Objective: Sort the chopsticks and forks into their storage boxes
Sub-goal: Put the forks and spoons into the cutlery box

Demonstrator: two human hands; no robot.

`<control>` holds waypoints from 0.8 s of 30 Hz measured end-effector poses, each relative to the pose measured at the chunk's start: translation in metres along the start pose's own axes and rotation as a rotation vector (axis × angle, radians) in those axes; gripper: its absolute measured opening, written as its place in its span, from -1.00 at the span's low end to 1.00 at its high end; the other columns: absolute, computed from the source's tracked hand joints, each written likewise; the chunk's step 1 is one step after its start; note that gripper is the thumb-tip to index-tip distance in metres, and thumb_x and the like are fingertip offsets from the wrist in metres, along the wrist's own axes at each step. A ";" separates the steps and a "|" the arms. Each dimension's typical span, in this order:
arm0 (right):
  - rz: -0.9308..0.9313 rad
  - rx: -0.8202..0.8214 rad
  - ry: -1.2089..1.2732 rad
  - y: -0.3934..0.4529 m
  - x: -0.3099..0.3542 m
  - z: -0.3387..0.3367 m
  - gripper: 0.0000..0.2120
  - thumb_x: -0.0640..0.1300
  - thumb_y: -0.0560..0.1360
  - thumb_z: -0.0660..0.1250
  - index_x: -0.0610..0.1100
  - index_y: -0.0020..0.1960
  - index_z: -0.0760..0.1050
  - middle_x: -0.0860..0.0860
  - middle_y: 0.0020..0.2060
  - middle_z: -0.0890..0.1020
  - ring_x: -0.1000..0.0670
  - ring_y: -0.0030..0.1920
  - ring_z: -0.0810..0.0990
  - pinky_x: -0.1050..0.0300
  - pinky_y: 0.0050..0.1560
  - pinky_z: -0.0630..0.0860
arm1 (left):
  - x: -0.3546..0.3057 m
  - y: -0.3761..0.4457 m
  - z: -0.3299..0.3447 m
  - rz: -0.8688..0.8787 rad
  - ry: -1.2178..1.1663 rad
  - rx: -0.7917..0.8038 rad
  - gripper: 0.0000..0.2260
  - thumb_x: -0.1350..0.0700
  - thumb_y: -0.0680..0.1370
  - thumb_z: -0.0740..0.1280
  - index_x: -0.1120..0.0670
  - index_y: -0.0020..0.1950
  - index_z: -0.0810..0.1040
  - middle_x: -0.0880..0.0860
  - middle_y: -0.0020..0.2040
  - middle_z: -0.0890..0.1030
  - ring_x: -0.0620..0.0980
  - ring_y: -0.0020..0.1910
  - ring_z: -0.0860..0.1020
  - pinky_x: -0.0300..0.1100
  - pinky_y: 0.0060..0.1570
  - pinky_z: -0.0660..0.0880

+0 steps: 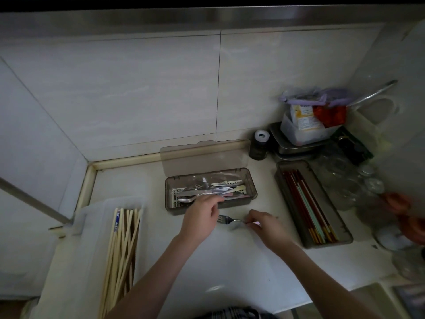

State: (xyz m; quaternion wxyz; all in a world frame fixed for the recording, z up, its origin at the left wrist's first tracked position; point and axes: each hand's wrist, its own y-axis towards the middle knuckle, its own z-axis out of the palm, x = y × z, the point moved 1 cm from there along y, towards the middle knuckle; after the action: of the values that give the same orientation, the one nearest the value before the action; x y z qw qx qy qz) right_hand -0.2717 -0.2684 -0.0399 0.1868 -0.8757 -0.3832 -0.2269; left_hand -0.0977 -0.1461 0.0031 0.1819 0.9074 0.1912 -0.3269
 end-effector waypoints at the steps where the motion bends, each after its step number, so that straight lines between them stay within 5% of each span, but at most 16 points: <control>1: -0.002 -0.019 -0.007 -0.001 0.004 0.002 -0.97 -0.01 0.52 0.31 0.05 -0.07 0.51 0.09 -0.15 0.62 0.04 -0.12 0.53 0.07 -0.13 0.49 | -0.001 -0.001 0.004 -0.016 -0.027 0.000 -0.74 0.26 0.50 0.27 0.05 0.13 0.60 -0.01 0.01 0.62 -0.09 -0.06 0.55 -0.24 -0.10 0.51; 4: -0.081 -0.066 -0.012 0.000 0.013 0.004 -0.93 -0.03 0.51 0.31 0.04 -0.06 0.56 0.09 -0.16 0.64 0.04 -0.12 0.55 0.08 -0.13 0.48 | -0.003 -0.003 0.011 -0.103 -0.084 0.162 -0.78 0.11 0.51 0.31 0.01 0.14 0.59 -0.06 0.00 0.64 -0.15 -0.04 0.58 -0.18 -0.01 0.53; 7: -0.165 -0.099 0.031 0.003 0.027 0.002 -0.91 -0.10 0.50 0.31 0.01 -0.09 0.60 0.12 -0.17 0.65 0.09 -0.15 0.55 0.08 -0.09 0.49 | -0.006 -0.005 0.014 -0.127 -0.019 0.391 -0.82 -0.02 0.47 0.30 0.03 -0.06 0.62 -0.02 -0.16 0.66 -0.07 -0.16 0.59 -0.07 -0.11 0.54; 11: -0.200 -0.167 0.084 0.003 0.036 0.003 -0.88 -0.13 0.49 0.34 0.01 0.02 0.57 0.13 -0.12 0.63 0.12 -0.13 0.55 0.11 -0.09 0.52 | -0.001 -0.001 0.013 -0.195 -0.039 0.326 -0.86 0.23 0.50 0.30 0.13 -0.05 0.65 0.07 -0.14 0.66 -0.04 -0.17 0.59 -0.21 -0.17 0.48; 15: -0.072 -0.619 0.135 -0.013 0.038 -0.004 -0.67 -0.24 0.48 0.37 -0.06 0.21 0.42 0.06 0.10 0.49 0.14 0.02 0.48 0.23 -0.02 0.47 | 0.001 0.014 -0.009 -0.245 -0.133 0.212 -0.89 0.22 0.53 0.32 0.15 -0.03 0.64 -0.04 -0.21 0.58 -0.20 -0.28 0.51 -0.39 -0.26 0.37; 17: 0.014 -0.707 0.162 -0.017 0.033 -0.005 -0.65 -0.21 0.48 0.38 -0.13 0.23 0.39 -0.02 0.13 0.47 0.09 0.09 0.45 0.18 0.04 0.46 | 0.005 0.025 -0.023 -0.302 -0.187 0.156 -0.89 0.22 0.54 0.31 0.16 -0.04 0.64 -0.03 -0.23 0.57 -0.12 -0.30 0.54 -0.25 -0.23 0.50; 19: 0.056 -0.628 0.111 -0.017 0.020 0.002 -0.62 -0.17 0.48 0.38 -0.16 0.26 0.39 -0.07 0.16 0.47 0.01 0.15 0.48 0.13 0.10 0.46 | 0.015 0.036 -0.034 -0.363 -0.225 0.089 -0.88 0.26 0.53 0.30 0.15 -0.09 0.63 0.00 -0.26 0.57 0.05 -0.27 0.61 -0.04 -0.18 0.59; 24: 0.138 -0.153 -0.072 -0.014 0.001 0.023 -0.50 -0.03 0.49 0.34 -0.02 0.38 0.29 0.02 0.31 0.40 -0.02 0.30 0.38 0.02 0.26 0.36 | 0.039 0.059 -0.043 -0.435 -0.175 -0.001 -0.88 0.24 0.54 0.29 0.21 -0.06 0.63 0.12 -0.13 0.63 0.14 -0.14 0.63 0.05 -0.01 0.56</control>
State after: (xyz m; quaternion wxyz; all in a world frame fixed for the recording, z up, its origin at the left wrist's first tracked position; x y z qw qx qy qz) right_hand -0.2762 -0.2476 -0.0562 0.1208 -0.9193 -0.3099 -0.2103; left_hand -0.0198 -0.1685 0.0202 0.1236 0.8128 0.3662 -0.4359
